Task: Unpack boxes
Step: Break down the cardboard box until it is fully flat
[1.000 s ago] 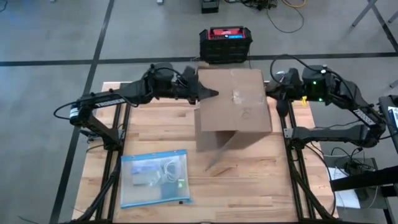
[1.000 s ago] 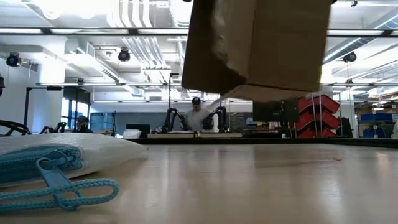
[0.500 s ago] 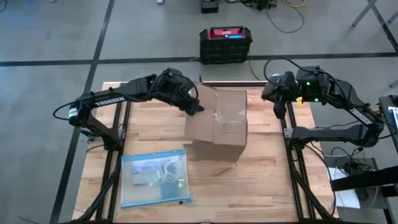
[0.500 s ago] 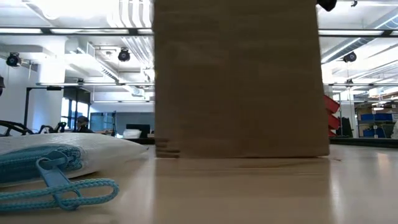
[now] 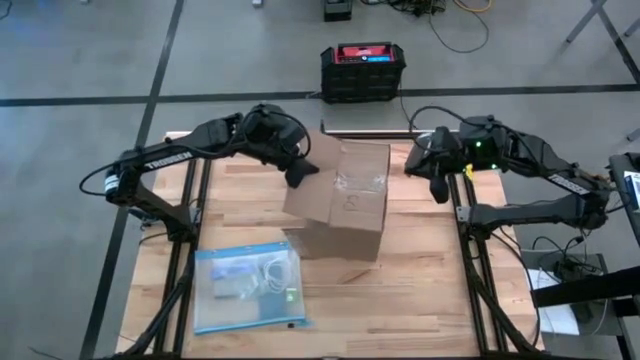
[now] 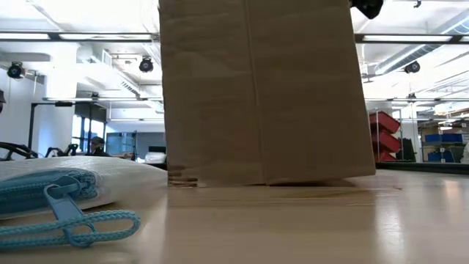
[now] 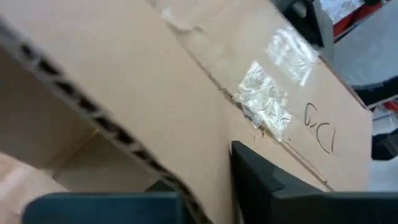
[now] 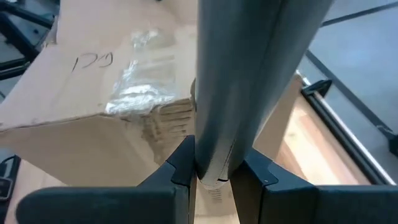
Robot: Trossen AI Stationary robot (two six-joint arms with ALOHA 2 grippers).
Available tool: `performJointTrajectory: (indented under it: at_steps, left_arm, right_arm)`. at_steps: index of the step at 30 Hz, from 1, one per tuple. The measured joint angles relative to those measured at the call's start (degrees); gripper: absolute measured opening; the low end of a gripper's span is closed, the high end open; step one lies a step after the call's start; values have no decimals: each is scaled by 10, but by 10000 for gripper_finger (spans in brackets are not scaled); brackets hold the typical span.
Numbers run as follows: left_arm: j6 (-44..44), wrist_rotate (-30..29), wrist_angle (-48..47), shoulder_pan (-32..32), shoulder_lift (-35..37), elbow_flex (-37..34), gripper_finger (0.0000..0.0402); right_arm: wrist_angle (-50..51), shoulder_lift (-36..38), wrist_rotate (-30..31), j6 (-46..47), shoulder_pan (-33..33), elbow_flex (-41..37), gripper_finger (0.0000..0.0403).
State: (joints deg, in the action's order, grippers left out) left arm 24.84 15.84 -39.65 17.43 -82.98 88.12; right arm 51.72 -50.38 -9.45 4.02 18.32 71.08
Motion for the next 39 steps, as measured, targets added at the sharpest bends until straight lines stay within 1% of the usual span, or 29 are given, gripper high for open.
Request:
performJointTrajectory:
  at_steps: [6,11,14,18,21,24,26,28,30,32,36,39]
  left_arm:
    - [-42,-1,25,0,33,-1,139]
    - [-58,0,19,0,63,-1,181]
    - [-53,0,28,1,87,3,196]
    - [-64,-10,83,-8,115,48,200]
    - [-113,-69,113,-44,119,85,196]
    - [-160,-126,138,-96,97,99,186]
    - [-166,-135,148,-121,66,98,179]
    - [-166,-135,158,-135,20,98,174]
    - [-165,-132,154,-138,-29,95,173]
    - [-164,-116,155,-135,-69,94,177]
    - [-163,-76,168,-124,-119,130,195]
    - [-165,-60,167,-123,-153,155,210]
  right_arm:
    - [-28,-4,0,26,-32,-35,48]
    - [-66,-5,0,49,-52,-61,48]
    - [-78,-5,5,63,-61,-70,48]
    - [-81,-7,5,82,-66,-76,48]
    - [-81,-13,5,86,-67,-78,48]
    - [-90,-21,5,85,-67,-79,48]
    - [-104,-29,4,81,-67,-79,48]
    - [-125,-36,0,74,-68,-79,48]
    - [-145,-46,-7,64,-69,-79,48]
    - [-159,-52,-16,55,-70,-79,48]
    - [-160,-53,-14,48,-70,-80,48]
    - [-158,-34,-11,41,-70,-82,48]
